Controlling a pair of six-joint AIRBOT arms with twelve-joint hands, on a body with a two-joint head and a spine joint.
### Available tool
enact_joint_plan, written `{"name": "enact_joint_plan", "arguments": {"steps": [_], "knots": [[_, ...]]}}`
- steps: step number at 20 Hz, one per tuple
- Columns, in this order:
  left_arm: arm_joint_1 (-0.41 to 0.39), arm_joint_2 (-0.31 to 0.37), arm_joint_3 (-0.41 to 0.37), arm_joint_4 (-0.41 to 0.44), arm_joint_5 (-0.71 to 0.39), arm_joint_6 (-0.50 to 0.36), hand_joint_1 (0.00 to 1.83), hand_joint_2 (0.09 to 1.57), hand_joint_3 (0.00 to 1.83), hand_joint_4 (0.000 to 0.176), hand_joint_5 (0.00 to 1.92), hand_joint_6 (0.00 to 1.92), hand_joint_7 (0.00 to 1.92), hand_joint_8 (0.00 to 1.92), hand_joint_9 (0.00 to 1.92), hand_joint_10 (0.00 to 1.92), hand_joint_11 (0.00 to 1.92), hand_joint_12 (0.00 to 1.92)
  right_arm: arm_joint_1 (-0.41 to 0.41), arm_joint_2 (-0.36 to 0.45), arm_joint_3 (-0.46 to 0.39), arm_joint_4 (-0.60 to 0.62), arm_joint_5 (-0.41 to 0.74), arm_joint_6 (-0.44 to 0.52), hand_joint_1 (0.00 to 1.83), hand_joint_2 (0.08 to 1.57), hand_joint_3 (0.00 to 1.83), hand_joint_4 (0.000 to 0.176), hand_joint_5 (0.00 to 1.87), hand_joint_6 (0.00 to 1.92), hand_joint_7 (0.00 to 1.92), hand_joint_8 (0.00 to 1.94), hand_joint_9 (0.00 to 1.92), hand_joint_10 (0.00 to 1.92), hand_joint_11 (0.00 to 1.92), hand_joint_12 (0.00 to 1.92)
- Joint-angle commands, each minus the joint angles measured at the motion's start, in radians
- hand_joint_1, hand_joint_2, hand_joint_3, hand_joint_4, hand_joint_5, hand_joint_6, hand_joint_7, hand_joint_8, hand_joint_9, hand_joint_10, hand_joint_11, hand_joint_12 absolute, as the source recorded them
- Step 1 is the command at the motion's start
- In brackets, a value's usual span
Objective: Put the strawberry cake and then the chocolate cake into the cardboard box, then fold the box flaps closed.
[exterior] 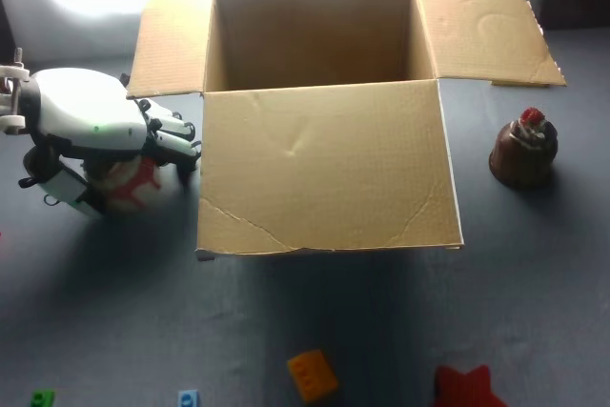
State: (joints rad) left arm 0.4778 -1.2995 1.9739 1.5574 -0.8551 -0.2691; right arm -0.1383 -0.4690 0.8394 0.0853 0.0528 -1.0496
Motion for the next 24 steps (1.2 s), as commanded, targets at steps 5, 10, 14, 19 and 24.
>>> {"name": "enact_joint_plan", "arguments": {"steps": [5,10,14,19,24], "knots": [[-0.001,0.035,-0.007,-0.029,-0.008,-0.004,1.29,1.29,0.03,0.000,0.35,1.61,0.56,1.66,0.35,1.92,0.48,1.92,0.005,0.016,0.000,0.001,0.106,-0.006,1.13,1.06,0.01,0.062,0.00,0.00,0.00,0.00,0.01,0.00,0.00,0.16],[-0.015,0.083,-0.052,-0.026,-0.009,-0.008,1.44,1.33,0.01,0.000,0.31,1.65,0.45,1.72,0.52,1.85,0.43,1.92,0.005,0.016,-0.002,0.001,0.106,-0.012,1.11,1.07,0.01,0.058,0.00,0.00,0.00,0.00,0.01,0.00,0.00,0.17],[-0.057,0.141,-0.111,0.021,-0.012,-0.007,1.44,1.33,0.01,0.000,0.30,1.64,0.45,1.73,0.53,1.83,0.42,1.92,0.005,0.017,-0.002,0.001,0.106,-0.013,1.13,1.06,0.00,0.057,0.00,0.00,0.00,0.00,0.02,0.00,0.00,0.18],[-0.143,0.211,-0.155,0.078,-0.051,-0.048,1.44,1.34,0.00,0.000,0.29,1.64,0.44,1.73,0.54,1.83,0.42,1.92,0.005,0.017,-0.002,0.001,0.106,-0.014,1.11,1.08,0.01,0.066,0.00,0.00,0.00,0.00,0.00,0.00,0.03,0.01],[-0.264,0.266,-0.210,0.172,-0.084,-0.143,1.44,1.32,0.00,0.000,0.32,1.59,0.47,1.70,0.57,1.78,0.40,1.92,0.004,0.017,-0.002,0.001,0.106,-0.015,1.13,1.07,0.00,0.063,0.00,0.00,0.02,0.00,0.02,0.00,0.00,0.17]]}}
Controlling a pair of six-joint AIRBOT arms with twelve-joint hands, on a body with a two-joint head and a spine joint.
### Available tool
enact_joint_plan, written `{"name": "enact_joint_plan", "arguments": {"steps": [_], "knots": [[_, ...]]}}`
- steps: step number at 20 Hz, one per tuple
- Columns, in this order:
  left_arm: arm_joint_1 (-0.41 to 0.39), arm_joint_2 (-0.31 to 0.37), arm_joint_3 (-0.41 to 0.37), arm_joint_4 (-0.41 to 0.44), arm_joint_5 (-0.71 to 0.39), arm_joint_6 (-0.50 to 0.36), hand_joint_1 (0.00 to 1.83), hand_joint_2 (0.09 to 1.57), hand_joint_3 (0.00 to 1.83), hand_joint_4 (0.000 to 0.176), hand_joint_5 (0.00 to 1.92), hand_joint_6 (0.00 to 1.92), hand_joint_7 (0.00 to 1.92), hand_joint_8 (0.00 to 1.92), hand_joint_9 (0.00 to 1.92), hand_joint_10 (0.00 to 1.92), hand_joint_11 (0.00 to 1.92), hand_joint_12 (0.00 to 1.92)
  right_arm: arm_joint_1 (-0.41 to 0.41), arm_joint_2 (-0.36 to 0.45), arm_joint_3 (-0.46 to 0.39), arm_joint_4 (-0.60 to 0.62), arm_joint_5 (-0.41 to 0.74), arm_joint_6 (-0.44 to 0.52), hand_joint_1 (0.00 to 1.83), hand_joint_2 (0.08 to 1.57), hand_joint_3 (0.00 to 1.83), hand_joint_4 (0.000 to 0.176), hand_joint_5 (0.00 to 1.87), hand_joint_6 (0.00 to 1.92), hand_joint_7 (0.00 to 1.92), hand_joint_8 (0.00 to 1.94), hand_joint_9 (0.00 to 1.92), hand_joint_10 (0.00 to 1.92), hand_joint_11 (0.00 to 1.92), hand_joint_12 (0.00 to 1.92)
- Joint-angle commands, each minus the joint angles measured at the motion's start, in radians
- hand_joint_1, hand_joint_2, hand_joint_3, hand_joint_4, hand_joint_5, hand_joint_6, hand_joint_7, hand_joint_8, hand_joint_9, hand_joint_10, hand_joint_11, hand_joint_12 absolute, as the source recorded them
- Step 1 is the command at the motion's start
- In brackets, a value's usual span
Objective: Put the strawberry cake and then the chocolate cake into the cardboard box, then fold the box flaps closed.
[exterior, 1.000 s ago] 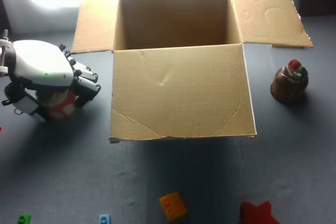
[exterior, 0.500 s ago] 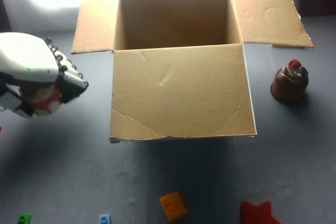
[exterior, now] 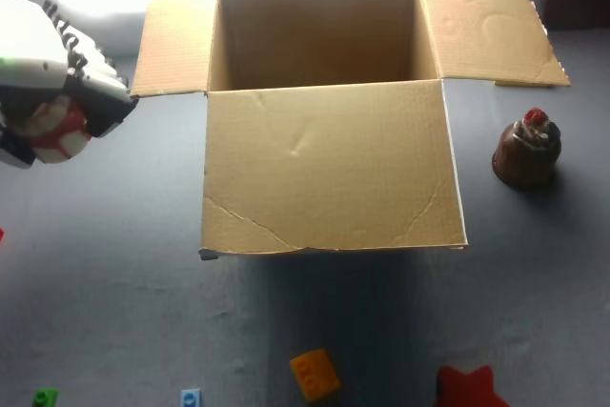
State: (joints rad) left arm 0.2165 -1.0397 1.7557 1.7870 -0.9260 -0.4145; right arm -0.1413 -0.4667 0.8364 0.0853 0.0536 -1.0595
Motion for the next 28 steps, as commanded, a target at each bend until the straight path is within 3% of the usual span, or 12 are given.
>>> {"name": "enact_joint_plan", "arguments": {"steps": [1,4,5,11,12,14,16,19,20,25,26,28], "knots": [[-0.017,0.015,-0.003,-0.055,-0.019,-0.008,1.44,1.32,0.00,0.000,0.32,1.61,0.47,1.70,0.57,1.77,0.39,1.92,0.007,0.015,0.001,0.001,0.106,-0.005,1.13,1.08,0.00,0.061,0.00,0.00,0.03,0.00,0.02,0.00,0.00,0.09],[-0.066,0.041,-0.039,-0.012,-0.021,-0.027,1.44,1.34,0.00,0.000,0.30,1.61,0.44,1.75,0.54,1.81,0.38,1.92,0.006,0.016,0.001,0.001,0.106,-0.005,1.16,1.07,0.00,0.060,0.00,0.00,0.01,0.00,0.02,0.00,0.00,0.16],[-0.082,0.046,-0.043,0.003,-0.024,-0.032,1.44,1.34,0.00,0.000,0.28,1.66,0.43,1.76,0.54,1.80,0.38,1.92,0.006,0.016,0.001,0.001,0.106,-0.005,1.18,1.07,0.00,0.058,0.00,0.00,0.01,0.00,0.00,0.00,0.00,0.02],[-0.217,0.069,-0.047,0.099,-0.040,-0.062,1.44,1.33,0.00,0.000,0.30,1.57,0.45,1.73,0.54,1.80,0.38,1.92,0.003,0.017,0.000,0.001,0.106,-0.006,1.23,1.08,0.01,0.065,0.00,0.00,0.00,0.00,0.00,0.00,0.00,0.00],[-0.239,0.069,-0.046,0.115,-0.044,-0.065,1.44,1.31,0.00,0.000,0.34,1.56,0.50,1.67,0.56,1.76,0.39,1.92,0.003,0.017,0.000,0.001,0.106,-0.006,1.24,1.08,0.00,0.050,0.00,0.00,0.00,0.00,0.00,0.00,0.01,0.00],[-0.291,0.066,-0.041,0.167,-0.054,-0.076,1.44,1.31,0.00,0.000,0.32,1.56,0.49,1.67,0.56,1.77,0.37,1.92,0.002,0.018,0.000,0.001,0.107,-0.006,1.24,1.07,0.00,0.055,0.00,0.00,0.00,0.00,0.00,0.00,0.01,0.01],[-0.337,0.056,-0.031,0.201,-0.065,-0.086,1.44,1.33,0.00,0.000,0.30,1.56,0.46,1.71,0.53,1.81,0.38,1.92,0.002,0.018,0.000,0.001,0.107,-0.006,1.22,1.09,0.01,0.039,0.00,0.00,0.00,0.00,0.00,0.00,0.00,0.00],[-0.398,0.034,-0.017,0.241,-0.078,-0.101,1.44,1.33,0.00,0.000,0.31,1.52,0.47,1.70,0.54,1.79,0.39,1.92,0.002,0.018,0.000,0.001,0.108,-0.007,1.22,1.09,0.01,0.045,0.00,0.00,0.00,0.00,0.00,0.00,0.00,0.00],[-0.414,0.024,-0.013,0.250,-0.084,-0.106,1.44,1.32,0.00,0.000,0.32,1.52,0.48,1.69,0.55,1.78,0.38,1.92,0.002,0.018,0.000,0.001,0.108,-0.007,1.21,1.09,0.01,0.036,0.00,0.00,0.00,0.00,0.00,0.00,0.00,0.00],[-0.462,-0.021,-0.017,0.278,-0.099,-0.119,1.45,1.29,0.00,0.000,0.35,1.42,0.54,1.58,0.61,1.70,0.39,1.88,0.002,0.018,0.000,0.001,0.110,-0.007,1.29,1.07,0.00,0.052,0.00,0.00,0.01,0.00,0.00,0.00,0.00,0.00],[-0.464,-0.028,-0.021,0.282,-0.100,-0.120,1.31,1.31,0.00,0.000,0.50,1.52,0.56,1.61,0.62,1.72,0.41,1.88,0.002,0.018,0.000,0.001,0.110,-0.008,1.29,1.07,0.00,0.056,0.00,0.00,0.01,0.00,0.00,0.00,0.00,0.00],[-0.469,-0.051,-0.025,0.292,-0.105,-0.127,1.28,1.31,0.00,0.000,0.53,1.58,0.57,1.58,0.65,1.66,0.42,1.85,0.002,0.018,0.000,0.001,0.111,-0.008,1.30,1.06,0.00,0.058,0.00,0.00,0.00,0.00,0.00,0.00,0.00,0.00]]}}
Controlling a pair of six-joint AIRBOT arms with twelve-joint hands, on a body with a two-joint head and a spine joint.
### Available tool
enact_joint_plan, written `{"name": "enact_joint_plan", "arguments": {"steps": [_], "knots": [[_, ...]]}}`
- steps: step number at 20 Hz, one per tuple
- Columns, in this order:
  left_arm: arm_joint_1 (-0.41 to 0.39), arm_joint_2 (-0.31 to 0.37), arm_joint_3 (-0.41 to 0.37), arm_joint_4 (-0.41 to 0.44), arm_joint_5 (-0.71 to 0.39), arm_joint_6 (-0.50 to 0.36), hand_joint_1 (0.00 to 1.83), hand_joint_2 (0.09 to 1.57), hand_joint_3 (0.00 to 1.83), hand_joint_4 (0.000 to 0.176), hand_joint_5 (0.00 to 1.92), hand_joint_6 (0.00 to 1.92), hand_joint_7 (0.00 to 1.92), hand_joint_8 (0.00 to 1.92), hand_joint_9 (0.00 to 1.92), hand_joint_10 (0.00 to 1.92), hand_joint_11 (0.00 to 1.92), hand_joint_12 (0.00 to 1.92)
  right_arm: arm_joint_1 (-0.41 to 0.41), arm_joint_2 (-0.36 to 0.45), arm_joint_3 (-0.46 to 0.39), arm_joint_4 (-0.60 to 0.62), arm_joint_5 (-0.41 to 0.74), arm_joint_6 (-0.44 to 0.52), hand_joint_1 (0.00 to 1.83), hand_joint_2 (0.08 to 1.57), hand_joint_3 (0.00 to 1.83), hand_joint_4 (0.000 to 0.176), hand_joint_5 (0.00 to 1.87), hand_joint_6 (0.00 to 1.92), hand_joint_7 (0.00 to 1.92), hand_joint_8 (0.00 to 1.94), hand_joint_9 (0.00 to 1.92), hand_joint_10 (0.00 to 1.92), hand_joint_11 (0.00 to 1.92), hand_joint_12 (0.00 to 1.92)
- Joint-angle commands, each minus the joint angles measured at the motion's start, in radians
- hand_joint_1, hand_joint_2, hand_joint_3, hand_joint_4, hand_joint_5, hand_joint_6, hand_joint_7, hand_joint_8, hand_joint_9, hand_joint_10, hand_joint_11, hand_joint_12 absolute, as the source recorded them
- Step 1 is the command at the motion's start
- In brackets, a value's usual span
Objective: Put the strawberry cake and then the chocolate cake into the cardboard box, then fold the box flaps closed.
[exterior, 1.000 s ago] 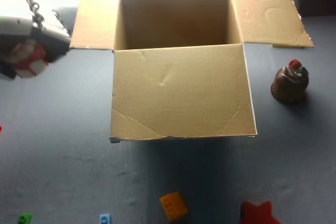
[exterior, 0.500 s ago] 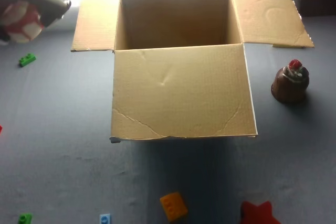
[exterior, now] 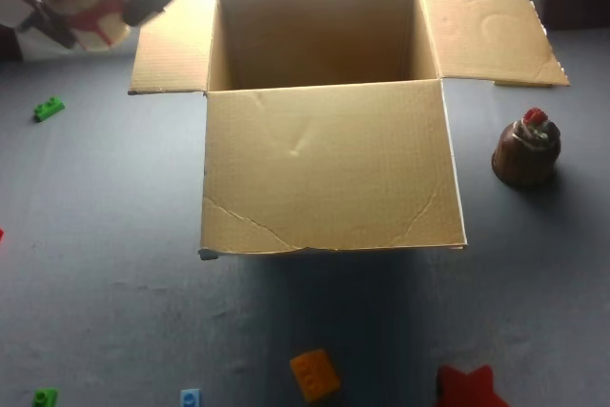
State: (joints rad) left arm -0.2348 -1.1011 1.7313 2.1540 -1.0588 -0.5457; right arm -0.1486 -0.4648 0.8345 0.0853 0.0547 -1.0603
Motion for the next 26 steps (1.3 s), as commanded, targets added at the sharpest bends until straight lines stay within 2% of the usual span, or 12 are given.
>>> {"name": "enact_joint_plan", "arguments": {"steps": [1,2,3,4,6,13,14,15,16,17,18,26], "knots": [[-0.022,-0.001,-0.001,-0.073,0.027,-0.001,1.28,1.31,0.00,0.000,0.53,1.58,0.57,1.58,0.65,1.66,0.42,1.85,0.009,0.016,0.002,0.001,0.110,-0.007,1.30,1.06,0.00,0.058,0.00,0.00,0.00,0.00,0.00,0.00,0.00,0.00],[-0.028,-0.015,-0.001,-0.073,0.025,-0.007,1.28,1.32,0.00,0.000,0.52,1.59,0.57,1.60,0.65,1.66,0.43,1.82,0.009,0.016,0.002,0.001,0.111,-0.007,1.30,1.05,0.00,0.061,0.00,0.00,0.01,0.00,0.00,0.00,0.03,0.01],[-0.032,-0.027,-0.002,-0.074,0.024,-0.009,1.42,1.27,0.00,0.000,0.41,1.36,0.56,1.57,0.66,1.62,0.43,1.74,0.009,0.016,0.002,0.001,0.111,-0.007,1.27,1.05,0.00,0.066,0.00,0.00,0.00,0.00,0.00,0.00,0.02,0.02],[-0.033,-0.042,-0.002,-0.078,0.022,-0.012,1.42,1.27,0.00,0.000,0.41,1.36,0.56,1.57,0.66,1.62,0.43,1.74,0.009,0.016,0.002,0.001,0.112,-0.008,1.27,1.05,0.00,0.066,0.00,0.00,0.00,0.00,0.00,0.00,0.02,0.02],[-0.033,-0.068,-0.003,-0.079,0.021,-0.013,1.29,1.31,0.00,0.000,0.50,1.57,0.57,1.63,0.67,1.63,0.51,1.71,0.009,0.016,0.002,0.001,0.113,-0.008,1.28,1.05,0.00,0.063,0.00,0.00,0.00,0.00,0.00,0.00,0.00,0.01],[-0.025,-0.165,0.001,-0.076,0.022,-0.013,1.28,1.31,0.00,0.000,0.53,1.57,0.57,1.61,0.65,1.66,0.46,1.79,0.009,0.016,0.002,0.001,0.115,-0.008,1.25,1.04,0.00,0.056,0.00,0.00,0.01,0.00,0.03,0.01,0.00,0.11],[-0.022,-0.174,0.001,-0.074,0.023,-0.013,1.42,1.27,0.00,0.000,0.41,1.46,0.58,1.56,0.67,1.60,0.44,1.79,0.009,0.016,0.002,0.001,0.115,-0.008,1.25,1.06,0.00,0.054,0.01,0.00,0.02,0.00,0.03,0.01,0.00,0.09],[-0.019,-0.187,0.002,-0.070,0.024,-0.012,1.28,1.32,0.00,0.000,0.50,1.61,0.56,1.62,0.65,1.65,0.44,1.80,0.009,0.015,0.002,0.001,0.116,-0.008,1.24,1.05,0.00,0.058,0.00,0.00,0.00,0.00,0.03,0.00,0.00,0.11],[-0.015,-0.201,0.004,-0.069,0.025,-0.010,1.28,1.32,0.00,0.000,0.49,1.59,0.56,1.64,0.66,1.66,0.45,1.84,0.009,0.015,0.001,0.001,0.117,-0.010,1.23,1.06,0.00,0.051,0.00,0.00,0.00,0.00,0.03,0.01,0.00,0.11],[-0.011,-0.213,0.007,-0.068,0.027,-0.009,1.42,1.28,0.00,0.000,0.37,1.45,0.55,1.60,0.66,1.62,0.42,1.83,0.009,0.015,0.000,0.001,0.117,-0.015,1.23,1.06,0.00,0.053,0.00,0.00,0.00,0.00,0.03,0.00,0.00,0.07],[-0.008,-0.225,0.010,-0.066,0.030,-0.006,1.31,1.31,0.00,0.000,0.48,1.54,0.57,1.63,0.66,1.65,0.44,1.82,0.009,0.015,-0.002,0.001,0.121,-0.027,1.22,1.08,0.01,0.054,0.00,0.00,0.00,0.00,0.02,0.00,0.00,0.04],[0.050,-0.303,0.074,-0.071,0.044,0.007,1.28,1.32,0.00,0.000,0.53,1.58,0.57,1.63,0.63,1.64,0.38,1.82,-0.006,0.009,-0.005,0.001,0.229,-0.078,1.24,1.07,0.00,0.063,0.00,0.00,0.00,0.00,0.02,0.00,0.00,0.00]]}}
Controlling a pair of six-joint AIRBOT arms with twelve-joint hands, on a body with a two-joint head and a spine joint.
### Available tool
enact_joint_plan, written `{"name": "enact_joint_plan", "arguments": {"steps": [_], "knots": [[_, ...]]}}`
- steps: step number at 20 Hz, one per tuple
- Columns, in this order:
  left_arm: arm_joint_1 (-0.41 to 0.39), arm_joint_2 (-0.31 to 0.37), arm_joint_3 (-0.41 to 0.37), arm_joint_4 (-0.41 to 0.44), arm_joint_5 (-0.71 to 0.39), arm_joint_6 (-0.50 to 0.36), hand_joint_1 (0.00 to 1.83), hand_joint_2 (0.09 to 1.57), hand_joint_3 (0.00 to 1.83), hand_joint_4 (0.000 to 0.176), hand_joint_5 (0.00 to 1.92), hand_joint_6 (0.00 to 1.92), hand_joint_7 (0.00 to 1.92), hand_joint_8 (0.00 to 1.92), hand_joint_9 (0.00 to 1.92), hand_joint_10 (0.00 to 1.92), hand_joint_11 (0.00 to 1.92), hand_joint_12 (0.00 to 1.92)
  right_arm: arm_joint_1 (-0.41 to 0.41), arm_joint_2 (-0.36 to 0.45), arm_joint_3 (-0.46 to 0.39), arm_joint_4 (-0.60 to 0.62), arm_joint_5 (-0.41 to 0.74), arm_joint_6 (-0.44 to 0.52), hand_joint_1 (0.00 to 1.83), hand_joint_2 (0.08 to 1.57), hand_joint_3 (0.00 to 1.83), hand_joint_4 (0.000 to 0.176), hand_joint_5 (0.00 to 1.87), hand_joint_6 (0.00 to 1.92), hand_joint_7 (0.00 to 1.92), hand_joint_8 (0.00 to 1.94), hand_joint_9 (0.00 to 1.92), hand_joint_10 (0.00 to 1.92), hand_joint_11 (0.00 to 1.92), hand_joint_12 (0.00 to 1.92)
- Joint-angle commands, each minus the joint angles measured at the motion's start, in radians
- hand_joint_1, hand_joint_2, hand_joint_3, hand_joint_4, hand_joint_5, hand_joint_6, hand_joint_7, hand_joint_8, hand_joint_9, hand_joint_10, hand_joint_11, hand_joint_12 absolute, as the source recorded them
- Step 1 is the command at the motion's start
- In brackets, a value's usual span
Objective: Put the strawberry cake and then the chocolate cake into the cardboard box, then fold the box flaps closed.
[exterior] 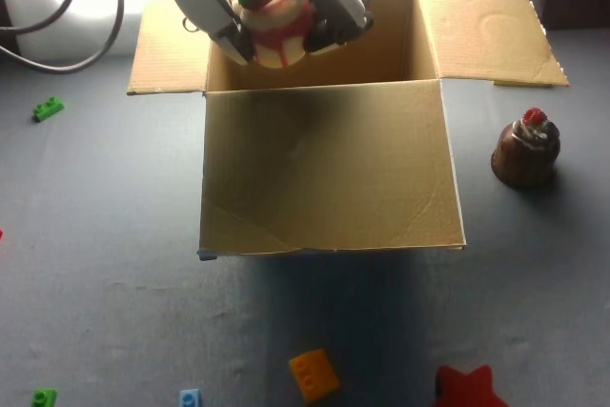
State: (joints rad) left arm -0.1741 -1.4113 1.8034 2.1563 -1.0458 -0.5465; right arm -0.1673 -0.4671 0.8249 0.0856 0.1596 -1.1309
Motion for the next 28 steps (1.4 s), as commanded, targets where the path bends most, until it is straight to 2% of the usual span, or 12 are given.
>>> {"name": "enact_joint_plan", "arguments": {"steps": [1,7,8,9,10,11,12,14,17,19,25,28], "knots": [[-0.001,0.001,0.008,-0.074,0.034,0.010,1.28,1.32,0.00,0.000,0.52,1.57,0.58,1.63,0.63,1.65,0.37,1.83,0.003,0.007,0.004,0.002,0.138,-0.007,1.22,1.07,0.00,0.073,0.00,0.00,0.00,0.00,0.01,0.00,0.00,0.00],[0.032,-0.025,0.023,-0.076,0.052,0.028,1.09,1.34,0.00,0.014,0.55,1.57,0.61,1.64,0.42,1.69,0.34,1.92,-0.008,0.003,0.004,0.049,0.106,-0.007,1.23,1.06,0.00,0.072,0.00,0.00,0.01,0.00,0.01,0.00,0.01,0.01],[0.032,-0.028,0.027,-0.077,0.055,0.030,1.07,1.36,0.00,0.028,0.54,1.63,0.56,1.65,0.39,1.58,0.34,1.84,-0.008,0.003,0.004,0.049,0.100,-0.007,1.21,1.07,0.00,0.069,0.00,0.00,0.02,0.00,0.00,0.00,0.04,0.03],[0.032,-0.031,0.031,-0.078,0.056,0.032,1.13,1.23,0.00,0.000,0.37,1.26,0.27,1.45,0.30,1.51,0.30,1.78,-0.008,0.003,0.004,0.049,0.100,-0.007,1.22,1.06,0.00,0.071,0.00,0.00,0.03,0.00,0.00,0.00,0.01,0.18],[0.032,-0.033,0.033,-0.078,0.057,0.033,1.14,1.18,0.00,0.000,0.38,0.98,0.27,1.14,0.30,1.33,0.26,1.69,-0.008,0.003,0.004,0.049,0.100,-0.007,1.23,1.06,0.00,0.068,0.00,0.00,0.03,0.00,0.00,0.00,0.00,0.24],[0.032,-0.034,0.036,-0.078,0.058,0.034,1.06,1.16,0.00,0.000,0.34,0.64,0.34,0.64,0.35,0.95,0.21,1.53,-0.008,0.003,0.004,0.049,0.101,-0.007,1.24,1.06,0.00,0.063,0.02,0.01,0.02,0.00,0.00,0.00,0.00,0.24],[0.032,-0.034,0.037,-0.078,0.059,0.035,0.98,1.15,0.00,0.009,0.33,0.37,0.38,0.29,0.36,0.67,0.15,1.45,-0.008,0.003,0.004,0.049,0.101,-0.007,1.24,1.06,0.00,0.058,0.02,0.00,0.03,0.00,0.00,0.00,0.00,0.16],[0.030,-0.034,0.038,-0.078,0.059,0.036,0.76,1.05,0.00,0.050,0.20,0.06,0.26,0.02,0.25,0.23,0.02,1.26,-0.008,0.003,0.004,0.049,0.100,-0.007,1.24,1.07,0.00,0.051,0.00,0.00,0.03,0.00,0.01,0.00,0.00,0.01],[0.016,-0.034,0.053,-0.076,0.059,0.037,0.57,0.91,0.00,0.073,0.09,0.00,0.13,0.00,0.14,0.05,0.00,0.94,-0.010,0.003,0.005,0.055,0.104,-0.007,1.22,1.06,0.00,0.066,0.00,0.00,0.04,0.00,0.03,0.01,0.00,0.23],[0.004,-0.034,0.062,-0.074,0.059,0.039,0.56,0.90,0.00,0.079,0.07,0.00,0.10,0.00,0.11,0.02,0.00,0.84,-0.015,0.002,0.005,0.085,0.108,-0.007,1.22,1.07,0.00,0.055,0.01,0.00,0.03,0.01,0.02,0.02,0.00,0.11],[-0.051,-0.027,0.105,-0.055,0.034,0.040,0.50,1.03,0.02,0.076,0.09,0.01,0.16,0.00,0.22,0.03,0.00,0.95,-0.133,-0.020,0.009,0.275,0.255,-0.032,1.23,1.06,0.00,0.050,0.02,0.01,0.03,0.01,0.02,0.01,0.00,0.15],[-0.070,0.011,0.101,-0.054,0.021,0.024,0.27,1.14,0.02,0.067,0.13,0.01,0.19,0.00,0.26,0.02,0.00,1.00,-0.163,-0.064,0.016,0.495,0.237,-0.230,1.24,1.05,0.00,0.046,0.00,0.00,0.03,0.00,0.04,0.01,0.00,0.30]]}}
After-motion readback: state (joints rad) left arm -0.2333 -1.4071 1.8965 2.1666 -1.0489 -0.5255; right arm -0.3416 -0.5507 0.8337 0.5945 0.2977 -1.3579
